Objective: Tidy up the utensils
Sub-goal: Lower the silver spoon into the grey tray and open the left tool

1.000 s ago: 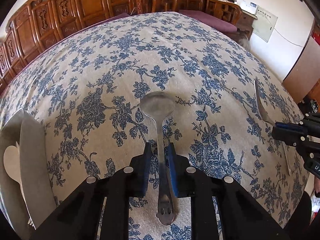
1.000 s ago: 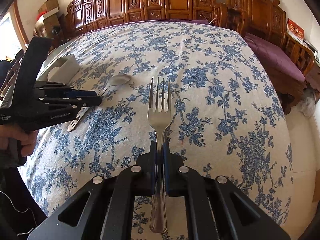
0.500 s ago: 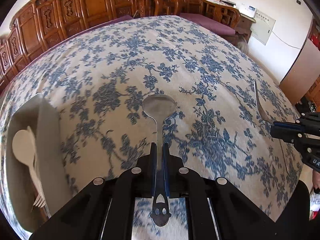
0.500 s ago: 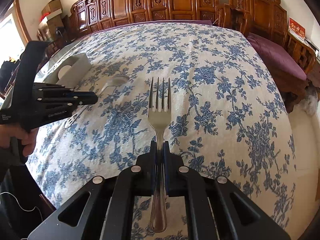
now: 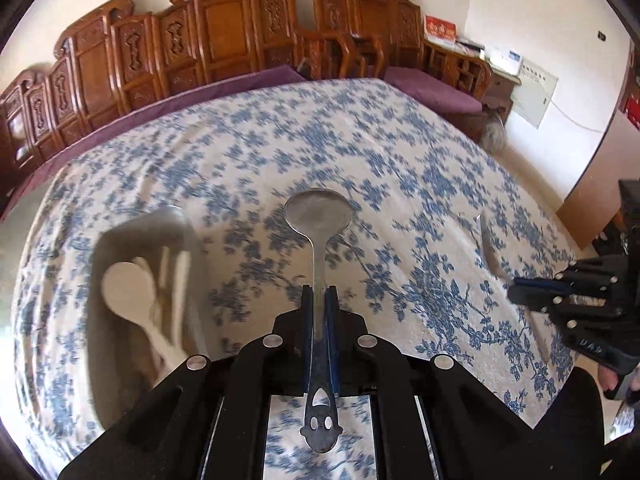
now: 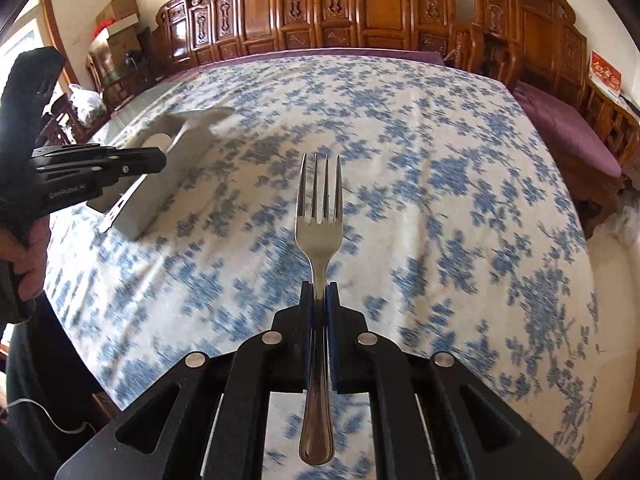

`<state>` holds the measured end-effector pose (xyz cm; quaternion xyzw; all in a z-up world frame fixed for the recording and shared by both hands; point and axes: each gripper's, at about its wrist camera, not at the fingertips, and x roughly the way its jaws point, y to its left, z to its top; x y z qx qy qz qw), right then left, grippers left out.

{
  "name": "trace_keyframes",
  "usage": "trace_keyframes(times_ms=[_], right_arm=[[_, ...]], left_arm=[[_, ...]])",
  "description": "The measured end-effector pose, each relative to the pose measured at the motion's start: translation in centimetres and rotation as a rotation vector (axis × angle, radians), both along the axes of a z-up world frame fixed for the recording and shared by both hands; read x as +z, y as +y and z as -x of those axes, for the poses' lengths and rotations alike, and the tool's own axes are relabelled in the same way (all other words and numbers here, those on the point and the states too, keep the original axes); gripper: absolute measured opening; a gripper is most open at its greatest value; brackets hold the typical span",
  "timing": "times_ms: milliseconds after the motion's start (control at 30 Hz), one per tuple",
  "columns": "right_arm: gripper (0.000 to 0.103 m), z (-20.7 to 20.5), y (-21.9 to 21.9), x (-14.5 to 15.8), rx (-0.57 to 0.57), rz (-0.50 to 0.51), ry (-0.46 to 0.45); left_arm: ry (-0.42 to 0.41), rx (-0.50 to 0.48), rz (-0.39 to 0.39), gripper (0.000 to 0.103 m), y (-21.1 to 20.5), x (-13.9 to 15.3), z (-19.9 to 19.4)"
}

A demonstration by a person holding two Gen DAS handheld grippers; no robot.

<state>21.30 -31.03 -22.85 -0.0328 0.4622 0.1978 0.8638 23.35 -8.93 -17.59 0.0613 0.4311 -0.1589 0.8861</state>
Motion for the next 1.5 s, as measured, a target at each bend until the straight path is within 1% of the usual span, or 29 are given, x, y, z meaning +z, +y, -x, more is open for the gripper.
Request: trace_keyframes(times_ms=[133, 300, 467, 667, 900, 1167, 1333, 1500], right_arm=[[0.008, -0.7, 2.5, 0.6, 0.032, -0.012, -0.013], [0.008, -1.5, 5.9, 0.9, 0.077, -0.013, -0.02], [0.008, -1.8, 8.3, 0.8, 0.107, -0.01, -0.019], [0.008, -2.6, 9.8, 0.6, 0.122, -0.005, -0.012], [0.008, -3.3, 10.7, 0.9, 0.127, -0.013, -0.012], [0.008, -3.3, 11.9, 1.1, 0.155, -0.017, -0.01], [0.008, -3.3, 12.3, 1.1, 0.158, -0.018, -0.003], [0.008, -3.2, 12.7, 1.5, 0.158, -0.004, -0.009]], left_arm=[[-0.025, 0.027, 0.003, 0.005, 2.3, 1.6, 0.2], [-0.041, 0.067, 0.001, 0.006, 5.3, 2.1, 0.0], [-0.022, 0.117, -0.007, 0.006, 8.6, 0.7, -1.1], [0.017, 0.161, -0.006, 0.006, 11.5, -1.8, -2.5], [0.059, 0.171, -0.018, 0.006, 12.1, -4.1, -3.9], [0.101, 0.164, -0.036, 0.006, 11.6, -5.4, -4.8], [0.121, 0.164, -0.038, 0.006, 11.4, -5.7, -5.2], [0.096, 0.168, -0.007, 0.006, 12.0, -4.4, -4.6]])
